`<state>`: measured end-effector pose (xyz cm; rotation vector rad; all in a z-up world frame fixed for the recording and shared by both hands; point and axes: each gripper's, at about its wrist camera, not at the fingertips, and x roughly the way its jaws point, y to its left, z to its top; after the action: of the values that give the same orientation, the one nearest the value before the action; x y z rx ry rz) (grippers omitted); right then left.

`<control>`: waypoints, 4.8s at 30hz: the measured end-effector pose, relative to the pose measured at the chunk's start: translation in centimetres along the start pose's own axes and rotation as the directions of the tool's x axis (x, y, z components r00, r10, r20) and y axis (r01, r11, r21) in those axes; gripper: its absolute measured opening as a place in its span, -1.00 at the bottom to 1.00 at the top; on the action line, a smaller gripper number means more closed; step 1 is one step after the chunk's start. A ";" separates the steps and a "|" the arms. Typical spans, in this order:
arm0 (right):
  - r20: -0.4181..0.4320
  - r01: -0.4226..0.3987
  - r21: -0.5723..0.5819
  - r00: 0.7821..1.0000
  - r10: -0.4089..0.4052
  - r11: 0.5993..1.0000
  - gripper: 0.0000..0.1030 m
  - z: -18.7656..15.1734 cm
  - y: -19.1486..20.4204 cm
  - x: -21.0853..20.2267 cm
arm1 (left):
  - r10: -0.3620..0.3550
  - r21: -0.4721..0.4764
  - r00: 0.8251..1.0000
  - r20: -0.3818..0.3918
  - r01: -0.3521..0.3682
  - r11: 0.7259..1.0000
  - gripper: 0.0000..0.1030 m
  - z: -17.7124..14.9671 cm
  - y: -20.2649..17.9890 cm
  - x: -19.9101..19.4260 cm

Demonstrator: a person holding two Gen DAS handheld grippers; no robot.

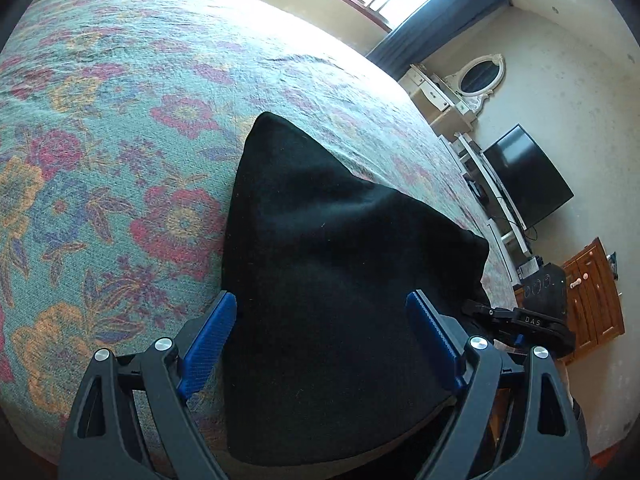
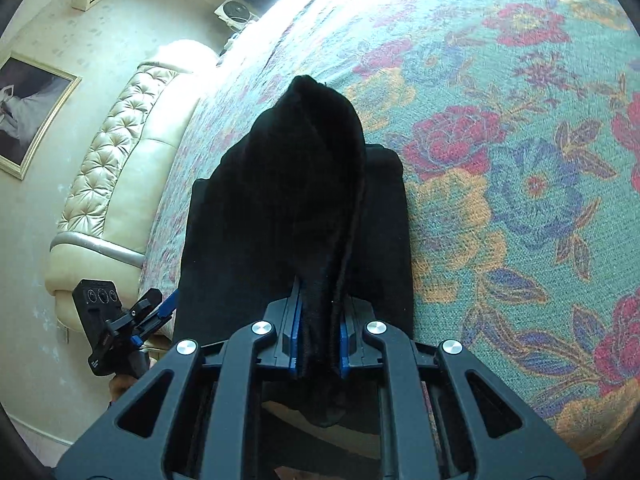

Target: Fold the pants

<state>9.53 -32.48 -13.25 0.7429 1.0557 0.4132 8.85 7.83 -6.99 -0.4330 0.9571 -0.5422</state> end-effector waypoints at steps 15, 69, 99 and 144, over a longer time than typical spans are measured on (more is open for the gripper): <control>0.104 0.048 0.001 0.993 -0.047 0.999 0.50 -1.7 0.8 -6.1 | 0.088 0.101 0.995 0.035 -0.091 0.991 0.68 -1.0 0.1 0.5; 0.007 -0.318 0.064 0.948 0.319 0.946 0.76 9.7 -5.9 1.6 | -0.298 -0.166 0.953 -0.058 0.286 0.944 0.67 8.0 5.2 8.7; -0.015 -0.215 0.093 0.976 0.217 0.972 -0.55 10.0 -9.2 2.4 | -0.065 -0.056 0.989 -0.133 0.058 0.997 -0.11 8.6 4.2 10.8; -0.055 -0.351 -0.021 0.935 0.350 0.936 0.74 -0.7 -5.6 -3.2 | 0.046 0.054 0.994 -0.099 -0.041 0.998 0.63 -0.7 1.8 1.5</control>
<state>7.26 -38.13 -15.45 0.9009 0.9618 0.7564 9.34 8.24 -9.34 -0.3405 1.0440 -0.5522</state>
